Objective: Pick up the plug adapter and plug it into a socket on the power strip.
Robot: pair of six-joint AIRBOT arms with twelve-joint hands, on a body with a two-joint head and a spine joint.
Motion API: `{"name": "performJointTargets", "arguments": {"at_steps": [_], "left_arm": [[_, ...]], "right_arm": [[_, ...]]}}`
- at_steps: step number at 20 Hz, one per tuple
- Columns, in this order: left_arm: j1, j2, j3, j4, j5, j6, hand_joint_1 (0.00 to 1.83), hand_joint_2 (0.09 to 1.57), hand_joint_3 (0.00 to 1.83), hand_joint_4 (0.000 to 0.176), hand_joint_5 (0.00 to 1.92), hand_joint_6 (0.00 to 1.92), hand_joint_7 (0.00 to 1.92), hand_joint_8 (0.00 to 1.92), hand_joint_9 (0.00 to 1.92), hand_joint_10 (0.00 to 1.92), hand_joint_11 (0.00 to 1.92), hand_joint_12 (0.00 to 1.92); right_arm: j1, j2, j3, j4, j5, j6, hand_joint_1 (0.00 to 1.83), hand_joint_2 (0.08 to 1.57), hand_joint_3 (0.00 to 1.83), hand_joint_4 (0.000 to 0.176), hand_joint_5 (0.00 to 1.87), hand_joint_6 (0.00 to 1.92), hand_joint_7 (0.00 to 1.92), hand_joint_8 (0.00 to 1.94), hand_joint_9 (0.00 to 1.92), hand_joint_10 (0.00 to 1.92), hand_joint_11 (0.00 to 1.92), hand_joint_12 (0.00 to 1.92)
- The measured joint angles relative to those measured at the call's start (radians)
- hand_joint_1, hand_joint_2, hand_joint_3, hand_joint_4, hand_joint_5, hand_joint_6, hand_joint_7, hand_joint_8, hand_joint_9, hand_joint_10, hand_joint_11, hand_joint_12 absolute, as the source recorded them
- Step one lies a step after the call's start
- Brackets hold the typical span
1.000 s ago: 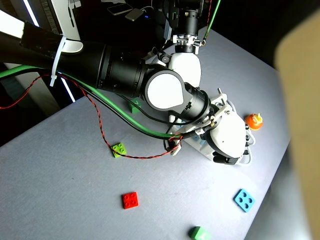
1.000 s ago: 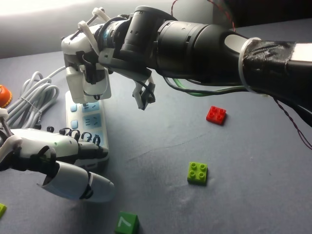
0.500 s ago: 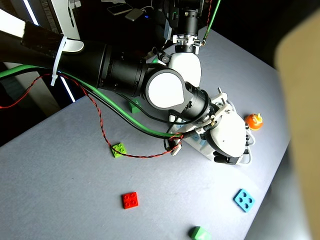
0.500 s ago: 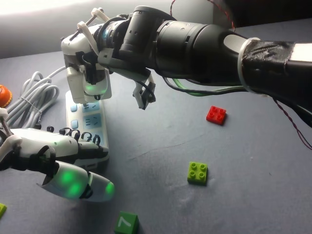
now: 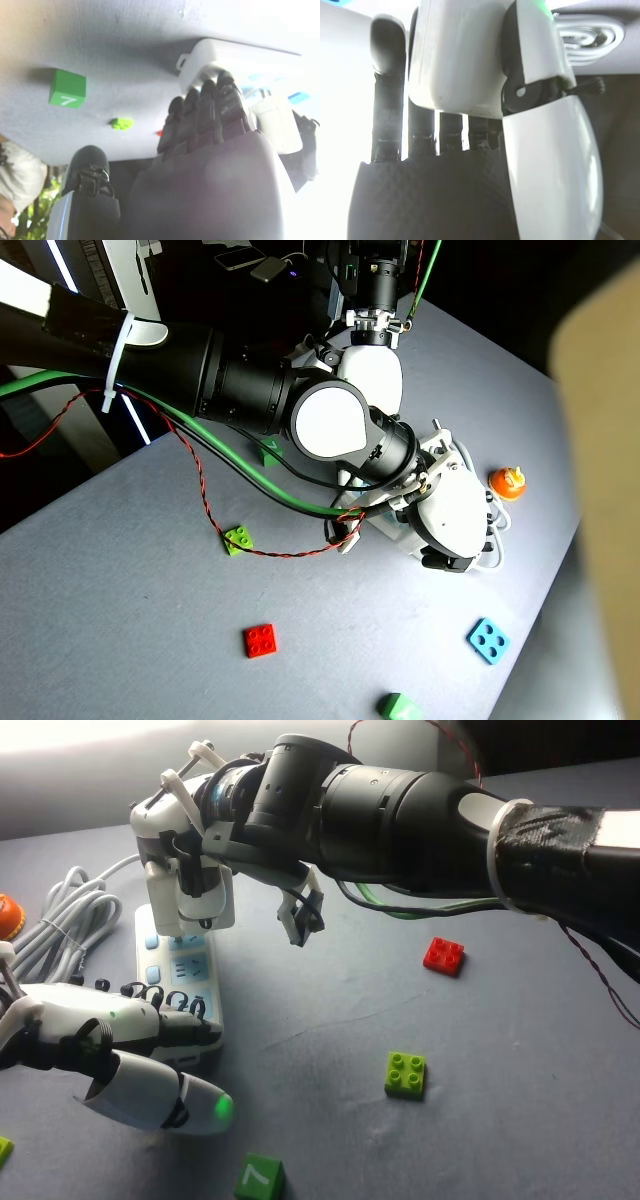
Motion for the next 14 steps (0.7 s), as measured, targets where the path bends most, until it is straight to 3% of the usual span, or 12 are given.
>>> {"name": "performJointTargets", "arguments": {"at_steps": [1,2,4,5,6,8,9,10,11,13,14], "left_arm": [[0.000,0.000,0.000,0.000,0.000,0.000,0.00,1.20,0.00,0.000,0.02,0.01,0.04,0.00,0.05,0.01,0.00,0.00],[0.000,0.000,0.000,0.000,0.000,0.000,0.00,1.20,0.00,0.000,0.01,0.00,0.03,0.00,0.03,0.00,0.00,0.00],[0.000,0.000,0.000,0.000,0.000,0.001,0.00,1.21,0.00,0.000,0.04,0.01,0.05,0.01,0.07,0.02,0.02,0.01],[0.000,0.000,0.000,0.000,0.000,0.001,0.00,1.20,0.00,0.000,0.03,0.01,0.05,0.01,0.06,0.01,0.01,0.01],[0.000,0.000,0.000,0.000,0.000,0.001,0.00,1.20,0.00,0.000,0.02,0.00,0.05,0.01,0.05,0.01,0.01,0.00],[0.000,0.001,0.000,0.000,-0.001,0.004,0.00,1.21,0.00,0.000,0.02,0.00,0.04,0.00,0.04,0.00,0.00,0.00],[0.000,0.001,0.000,0.000,-0.001,0.004,0.00,1.21,0.00,0.000,0.03,0.00,0.04,0.00,0.05,0.00,0.00,0.00],[0.000,0.001,0.000,0.000,-0.001,0.004,0.00,1.21,0.00,0.000,0.03,0.01,0.04,0.00,0.05,0.01,0.00,0.00],[0.000,0.001,0.000,0.000,-0.001,0.004,0.00,1.21,0.00,0.000,0.03,0.01,0.04,0.00,0.05,0.00,0.00,0.00],[0.000,0.001,0.000,0.000,-0.001,0.004,0.00,1.21,0.00,0.000,0.01,0.00,0.03,0.00,0.03,0.00,0.00,0.00],[0.000,0.001,0.000,0.000,-0.001,0.004,0.00,1.21,0.00,0.000,0.02,0.00,0.03,0.00,0.03,0.00,0.00,0.00]], "right_arm": [[0.000,0.000,0.000,0.000,0.001,-0.002,1.37,1.14,0.00,0.000,0.84,1.02,0.96,1.06,0.88,1.33,0.74,1.51],[0.000,0.000,0.000,0.000,0.003,-0.005,1.26,1.13,0.00,0.000,0.88,1.01,1.01,1.08,0.91,1.12,0.75,1.49],[0.000,-0.001,0.000,-0.001,0.006,-0.012,1.25,1.11,0.00,0.000,0.94,0.94,1.05,1.05,0.98,1.00,0.80,1.45],[0.000,-0.002,0.000,-0.002,0.006,-0.014,1.35,1.13,0.00,0.000,0.88,0.98,0.98,1.05,0.91,1.25,0.76,1.49],[0.000,-0.003,0.000,-0.002,0.007,-0.020,1.37,1.13,0.00,0.000,0.86,1.00,0.97,1.04,0.89,1.32,0.74,1.50],[0.001,-0.011,0.000,-0.005,0.011,-0.034,1.37,1.14,0.00,0.000,0.83,1.04,0.96,1.06,0.87,1.35,0.75,1.51],[0.001,-0.015,0.000,-0.010,0.013,-0.039,1.27,1.13,0.00,0.000,0.89,1.00,1.02,1.07,0.91,1.14,0.75,1.50],[0.001,-0.018,0.000,-0.013,0.013,-0.042,1.25,1.12,0.00,0.000,0.91,0.97,1.03,1.08,0.94,1.06,0.77,1.48],[0.001,-0.020,0.000,-0.015,0.013,-0.047,1.35,1.13,0.00,0.000,0.87,0.98,0.98,1.06,0.89,1.29,0.75,1.50],[0.001,-0.023,0.002,-0.012,0.013,-0.048,1.25,1.11,0.00,0.000,0.95,0.92,1.03,1.06,0.94,1.05,0.75,1.50],[0.001,-0.024,0.002,-0.013,0.013,-0.051,1.35,1.12,0.00,0.000,0.91,0.92,0.99,1.03,0.90,1.26,0.76,1.49]]}}
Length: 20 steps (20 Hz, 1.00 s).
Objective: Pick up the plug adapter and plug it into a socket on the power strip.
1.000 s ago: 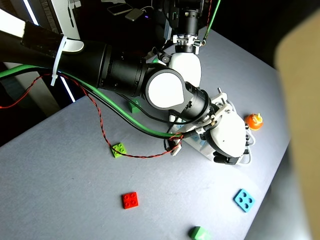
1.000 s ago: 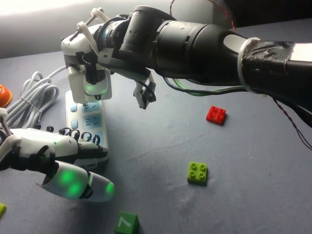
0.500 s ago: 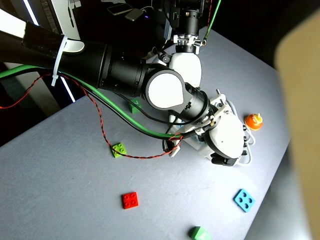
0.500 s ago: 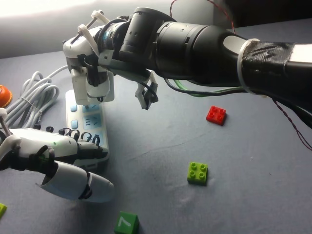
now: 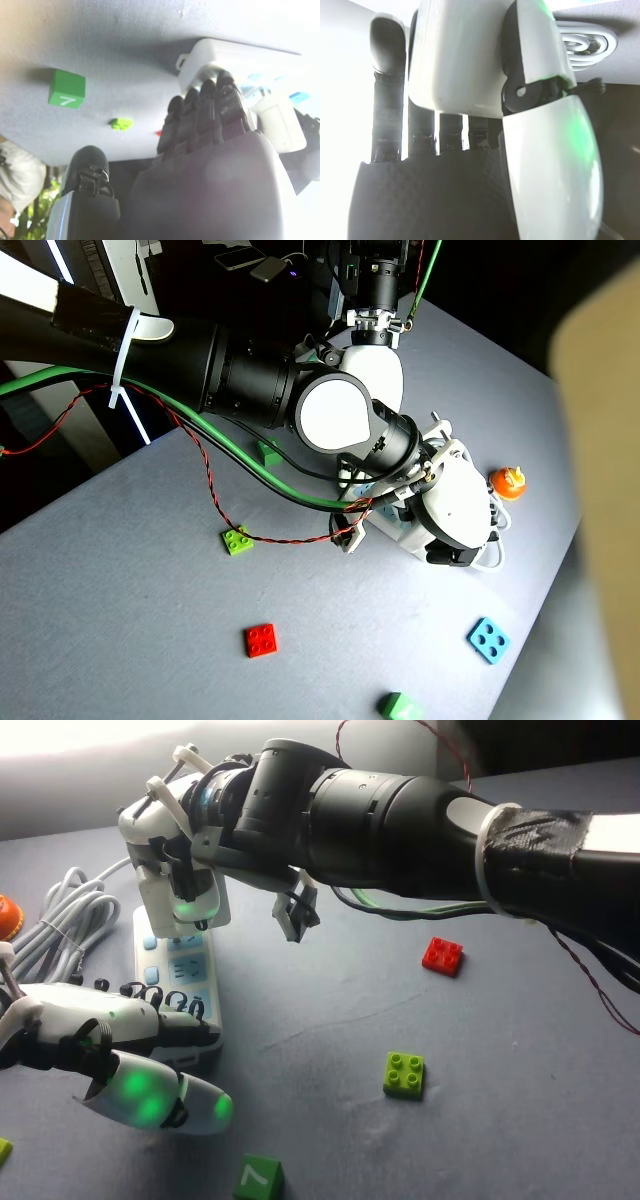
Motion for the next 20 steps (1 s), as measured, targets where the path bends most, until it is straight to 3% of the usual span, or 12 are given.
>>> {"name": "performJointTargets", "arguments": {"at_steps": [9,10,15,16,17,20], "left_arm": [[0.000,0.004,0.000,0.000,-0.002,0.001,0.00,1.21,0.00,0.000,0.04,0.01,0.06,0.01,0.07,0.01,0.02,0.01],[0.000,0.004,0.000,0.000,-0.002,0.001,0.00,1.21,0.00,0.000,0.05,0.01,0.07,0.02,0.07,0.01,0.02,0.01],[0.003,0.004,0.000,0.000,-0.002,0.003,0.00,1.21,0.00,0.000,0.02,0.01,0.04,0.01,0.04,0.01,0.00,0.00],[0.003,0.004,0.000,0.000,-0.001,0.003,0.00,1.21,0.00,0.000,0.02,0.01,0.04,0.01,0.04,0.01,0.00,0.00],[0.003,0.005,0.000,0.000,-0.001,0.003,0.00,1.21,0.00,0.000,0.02,0.01,0.04,0.01,0.04,0.01,0.01,0.00],[0.003,0.005,0.000,0.000,0.000,0.003,0.00,1.21,0.00,0.000,0.01,0.00,0.03,0.00,0.04,0.01,0.00,0.00]], "right_arm": [[-0.016,-0.015,0.006,-0.014,0.018,-0.008,1.37,1.14,0.00,0.000,0.85,1.00,0.96,1.07,0.88,1.34,0.77,1.50],[-0.016,-0.020,0.013,-0.010,0.020,-0.007,1.27,1.13,0.00,0.000,0.91,0.96,1.02,1.08,0.92,1.13,0.77,1.50],[-0.026,-0.040,0.051,-0.004,0.039,0.005,1.25,1.11,0.00,0.000,0.97,0.88,1.05,1.05,0.96,0.99,0.78,1.47],[-0.027,-0.042,0.051,-0.006,0.045,0.004,1.35,1.12,0.00,0.000,0.91,0.91,0.99,1.04,0.91,1.25,0.77,1.48],[-0.030,-0.044,0.053,-0.007,0.047,0.003,1.37,1.13,0.00,0.000,0.87,0.96,0.97,1.06,0.87,1.34,0.75,1.51],[-0.034,-0.046,0.053,-0.009,0.058,0.004,1.37,1.13,0.00,0.000,0.86,0.96,0.98,1.04,0.88,1.32,0.76,1.49]]}}
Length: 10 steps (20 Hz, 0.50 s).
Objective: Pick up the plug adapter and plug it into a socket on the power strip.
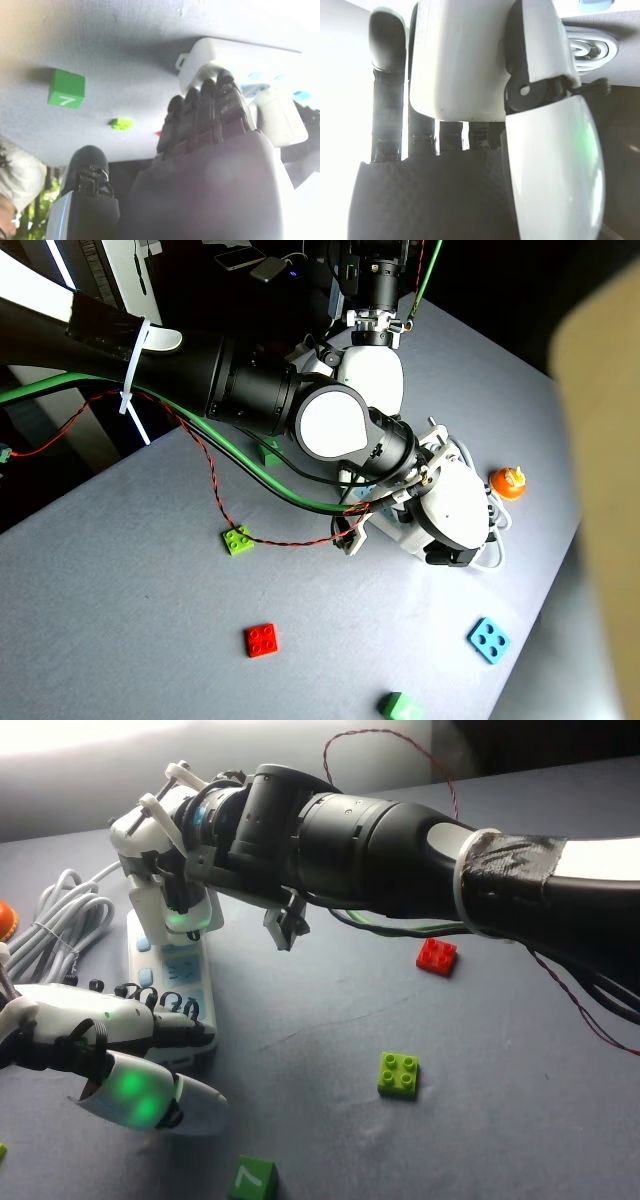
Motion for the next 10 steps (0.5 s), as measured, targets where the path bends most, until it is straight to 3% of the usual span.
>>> {"name": "performJointTargets", "arguments": {"at_steps": [3,4,8,9,10], "left_arm": [[0.000,0.001,0.000,0.000,0.000,0.000,0.00,1.21,0.00,0.000,0.02,0.00,0.03,0.00,0.04,0.01,0.00,0.00],[0.000,0.001,0.000,0.000,0.000,0.000,0.00,1.21,0.00,0.000,0.00,0.00,0.01,0.00,0.02,0.00,0.00,0.00],[0.000,0.001,0.000,0.000,0.000,0.002,0.00,1.21,0.00,0.000,0.02,0.01,0.03,0.01,0.03,0.01,0.00,0.00],[0.000,0.001,0.000,0.000,-0.001,0.007,0.00,1.21,0.00,0.000,0.02,0.00,0.02,0.01,0.03,0.01,0.00,0.00],[0.000,0.001,0.000,0.000,-0.002,0.008,0.00,1.21,0.00,0.000,0.02,0.00,0.03,0.01,0.04,0.01,0.01,0.00]], "right_arm": [[0.000,0.000,0.000,-0.001,0.002,-0.003,1.37,1.14,0.00,0.000,0.85,0.98,0.98,1.05,0.87,1.34,0.75,1.49],[0.000,0.000,0.000,-0.001,0.003,-0.004,1.27,1.12,0.00,0.000,0.90,0.96,1.02,1.07,0.91,1.12,0.77,1.48],[0.001,0.008,0.000,0.003,0.009,-0.005,1.25,1.10,0.00,0.000,0.97,0.87,1.05,1.05,0.96,0.98,0.79,1.44],[0.001,0.011,0.000,0.006,0.011,-0.004,1.35,1.13,0.00,0.000,0.89,0.93,0.99,1.05,0.89,1.27,0.78,1.46],[0.001,0.013,0.000,0.008,0.013,-0.003,1.27,1.13,0.00,0.000,0.90,0.96,1.02,1.09,0.90,1.17,0.77,1.50]]}}
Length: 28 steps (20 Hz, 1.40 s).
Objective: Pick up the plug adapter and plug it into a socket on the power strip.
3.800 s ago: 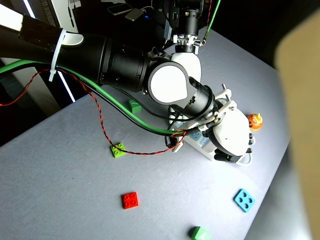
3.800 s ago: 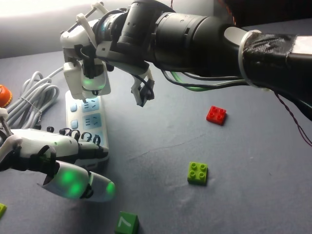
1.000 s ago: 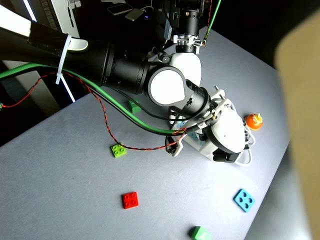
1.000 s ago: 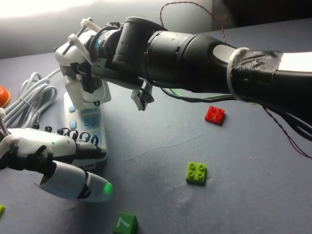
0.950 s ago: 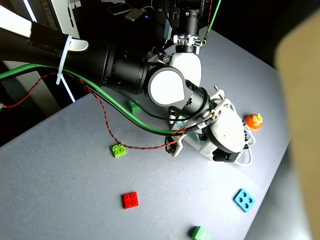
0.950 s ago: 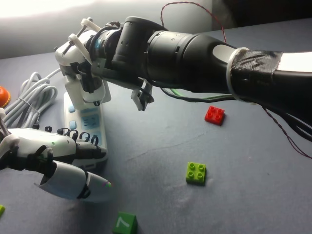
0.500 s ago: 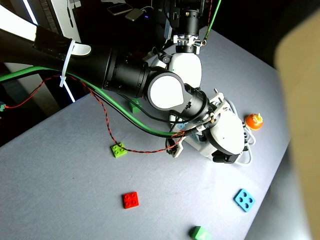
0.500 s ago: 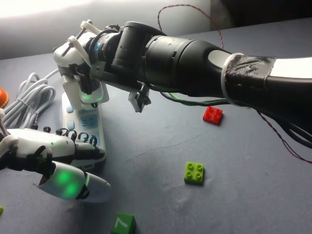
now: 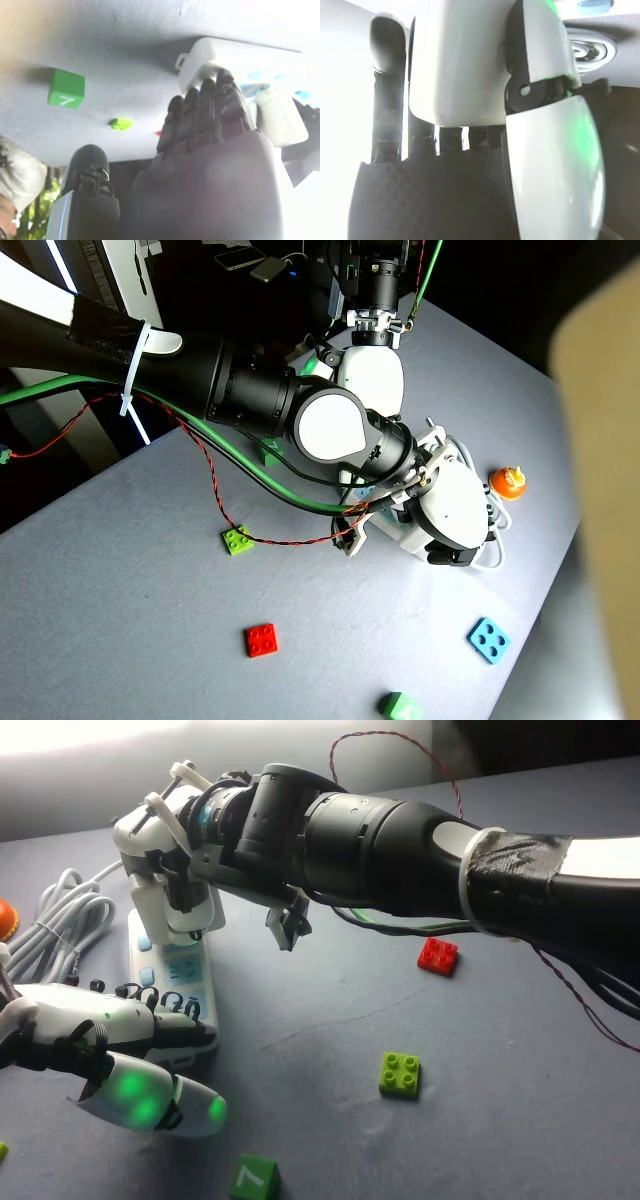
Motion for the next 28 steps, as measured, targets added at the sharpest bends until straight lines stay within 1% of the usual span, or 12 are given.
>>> {"name": "performJointTargets", "arguments": {"at_steps": [1,4,6,7,11,12,15,16,17,18,19,28], "left_arm": [[0.000,0.000,0.000,0.000,0.000,0.000,0.00,1.21,0.00,0.000,0.01,0.00,0.02,0.00,0.03,0.00,0.00,0.00],[0.000,0.000,0.002,0.000,-0.002,0.003,0.00,1.21,0.00,0.000,0.00,0.00,0.03,0.00,0.04,0.01,0.00,0.00],[-0.001,0.000,0.003,-0.001,-0.002,0.003,0.00,1.21,0.00,0.000,0.01,0.00,0.04,0.01,0.05,0.01,0.01,0.00],[-0.001,0.000,0.007,-0.001,-0.002,0.003,0.00,1.21,0.00,0.000,0.01,0.00,0.04,0.00,0.04,0.01,0.00,0.00],[-0.003,0.000,0.008,-0.002,-0.002,0.003,0.00,1.21,0.00,0.000,0.03,0.01,0.06,0.01,0.06,0.01,0.01,0.01],[-0.003,0.000,0.008,-0.002,-0.002,0.003,0.00,1.21,0.00,0.000,0.02,0.00,0.04,0.00,0.04,0.00,0.00,0.00],[-0.003,0.000,0.008,-0.001,-0.002,0.003,0.00,1.21,0.00,0.000,0.04,0.01,0.06,0.01,0.07,0.01,0.03,0.02],[-0.003,0.000,0.008,-0.001,-0.002,0.003,0.00,1.21,0.00,0.000,0.03,0.00,0.05,0.00,0.06,0.01,0.02,0.01],[-0.003,0.000,0.008,-0.001,-0.003,0.003,0.00,1.22,0.00,0.000,0.02,0.00,0.05,0.00,0.05,0.00,0.02,0.01],[-0.003,0.000,0.008,-0.001,-0.003,0.003,0.00,1.22,0.00,0.000,0.02,0.00,0.05,0.00,0.05,0.00,0.02,0.01],[-0.003,0.000,0.008,-0.001,-0.004,0.003,0.00,1.21,0.00,0.000,0.03,0.00,0.05,0.00,0.05,0.00,0.01,0.01],[-0.003,0.000,0.008,-0.001,-0.004,0.003,0.00,1.21,0.00,0.000,0.03,0.00,0.05,0.01,0.06,0.01,0.01,0.02]], "right_arm": [[0.000,0.002,0.000,0.002,0.002,0.000,1.35,1.13,0.00,0.000,0.87,0.96,0.99,1.06,0.87,1.32,0.75,1.51],[0.000,0.010,-0.006,0.002,0.004,-0.008,1.37,1.13,0.00,0.000,0.87,0.96,0.99,1.03,0.88,1.34,0.77,1.50],[0.000,0.016,-0.018,-0.002,0.006,-0.012,1.24,1.13,0.00,0.000,0.90,1.00,1.00,1.11,0.91,1.08,0.76,1.53],[0.000,0.019,-0.024,-0.002,0.008,-0.012,1.34,1.16,0.00,0.000,0.82,1.08,0.93,1.12,0.84,1.33,0.69,1.59],[0.000,0.023,-0.025,-0.003,0.008,-0.013,1.19,1.18,0.00,0.000,0.80,1.21,0.92,1.17,0.84,1.05,0.67,1.57],[0.000,0.024,-0.025,-0.003,0.008,-0.013,1.18,1.18,0.00,0.023,0.84,1.22,0.88,1.14,0.81,0.94,0.68,1.50],[0.000,0.027,-0.029,-0.002,0.008,-0.013,1.17,1.19,0.00,0.025,0.81,1.28,0.86,1.15,0.79,0.75,0.68,1.40],[0.000,0.028,-0.029,-0.002,0.009,-0.013,1.11,1.22,0.00,0.000,0.76,1.31,0.78,0.59,0.79,0.56,0.60,1.32],[0.000,0.030,-0.029,-0.001,0.011,-0.013,1.06,1.17,0.00,0.000,0.64,0.65,0.79,0.32,0.78,0.47,0.54,1.30],[-0.001,0.032,-0.030,-0.002,0.011,-0.014,1.06,1.17,0.00,0.000,0.64,0.65,0.79,0.32,0.78,0.47,0.54,1.30],[-0.001,0.034,-0.031,-0.001,0.010,-0.015,1.00,1.08,0.00,0.000,0.68,0.11,0.80,0.05,0.77,0.25,0.41,1.24],[-0.001,0.049,-0.060,0.001,0.013,-0.020,0.62,1.11,0.00,0.000,0.45,0.00,0.52,0.00,0.54,0.00,0.08,1.07]]}}
